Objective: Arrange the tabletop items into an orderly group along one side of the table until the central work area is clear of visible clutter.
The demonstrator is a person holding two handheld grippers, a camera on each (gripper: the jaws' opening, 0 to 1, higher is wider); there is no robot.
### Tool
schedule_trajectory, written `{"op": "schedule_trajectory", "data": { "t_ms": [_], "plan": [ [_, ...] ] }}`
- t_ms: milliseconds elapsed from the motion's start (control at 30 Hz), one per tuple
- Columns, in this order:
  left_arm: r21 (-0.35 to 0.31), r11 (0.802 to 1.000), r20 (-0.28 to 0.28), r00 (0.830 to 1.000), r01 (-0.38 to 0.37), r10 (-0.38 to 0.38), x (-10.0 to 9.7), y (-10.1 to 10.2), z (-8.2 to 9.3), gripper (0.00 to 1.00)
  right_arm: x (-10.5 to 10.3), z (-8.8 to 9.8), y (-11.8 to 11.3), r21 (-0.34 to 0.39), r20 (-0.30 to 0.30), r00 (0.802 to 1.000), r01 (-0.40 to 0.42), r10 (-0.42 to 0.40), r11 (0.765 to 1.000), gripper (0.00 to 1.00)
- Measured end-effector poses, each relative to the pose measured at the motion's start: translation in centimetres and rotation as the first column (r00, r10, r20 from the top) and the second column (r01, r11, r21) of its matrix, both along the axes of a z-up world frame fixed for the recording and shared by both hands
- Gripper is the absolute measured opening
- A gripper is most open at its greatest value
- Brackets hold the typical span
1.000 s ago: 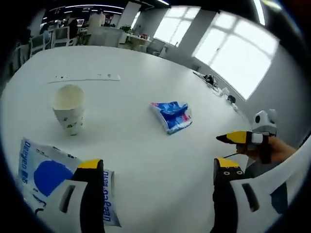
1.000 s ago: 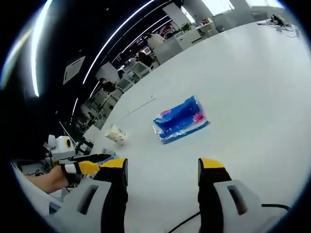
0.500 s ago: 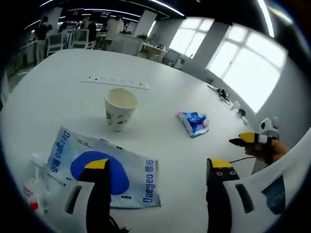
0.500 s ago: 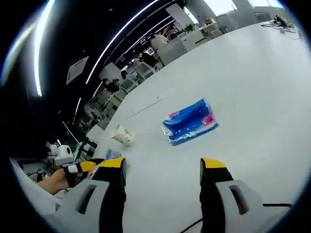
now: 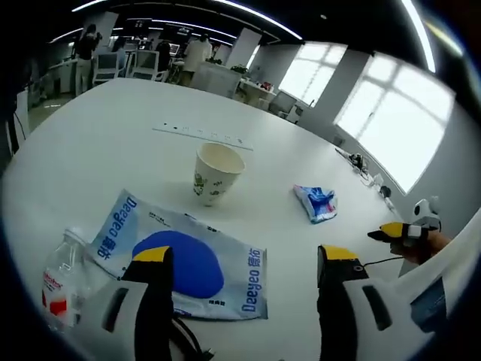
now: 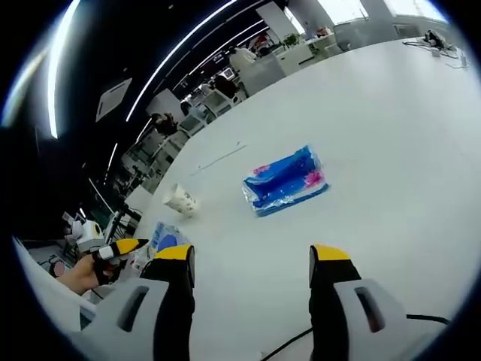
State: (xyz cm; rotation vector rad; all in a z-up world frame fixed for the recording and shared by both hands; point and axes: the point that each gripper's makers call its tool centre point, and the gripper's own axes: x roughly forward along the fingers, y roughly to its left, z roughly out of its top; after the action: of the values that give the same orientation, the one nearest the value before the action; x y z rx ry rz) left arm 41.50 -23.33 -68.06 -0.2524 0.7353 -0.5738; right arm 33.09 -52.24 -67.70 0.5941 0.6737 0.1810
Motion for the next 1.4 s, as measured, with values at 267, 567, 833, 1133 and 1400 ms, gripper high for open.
{"op": "schedule_trajectory", "data": {
  "t_ms": [267, 567, 833, 1133, 1400],
  "plan": [
    [0.0, 0.999, -0.032, 0.999, -0.034, 0.034, -0.9, 1.1, -1.0, 0.81, -0.8, -1.0, -0.6, 0.001, -0.026, 1.0, 0.01, -0.01, 1.0, 0.6],
    [0.006, 0.997, -0.051, 0.996, -0.076, 0.077, -1.5, 2.9, -1.4, 0.82, -0.7, -1.1, 0.0, 0.01, -0.037, 0.999, -0.006, 0.007, 1.0, 0.6],
    [0.027, 0.996, -0.037, 0.996, -0.086, 0.087, -1.0, 3.8, -1.1, 0.83, -0.8, -1.2, -0.3, 0.018, -0.038, 0.999, 0.002, -0.001, 1.0, 0.58],
    [0.034, 0.992, -0.023, 0.993, -0.119, 0.12, -0.3, 5.4, -0.2, 0.81, -1.1, -1.5, -0.6, 0.032, -0.041, 0.999, 0.024, -0.023, 0.999, 0.57],
    [0.067, 0.985, -0.009, 0.987, -0.161, 0.162, 0.5, 7.9, 0.2, 0.81, -1.2, -1.9, -0.5, 0.05, -0.044, 0.999, 0.029, -0.027, 0.998, 0.57]
  ]
}}
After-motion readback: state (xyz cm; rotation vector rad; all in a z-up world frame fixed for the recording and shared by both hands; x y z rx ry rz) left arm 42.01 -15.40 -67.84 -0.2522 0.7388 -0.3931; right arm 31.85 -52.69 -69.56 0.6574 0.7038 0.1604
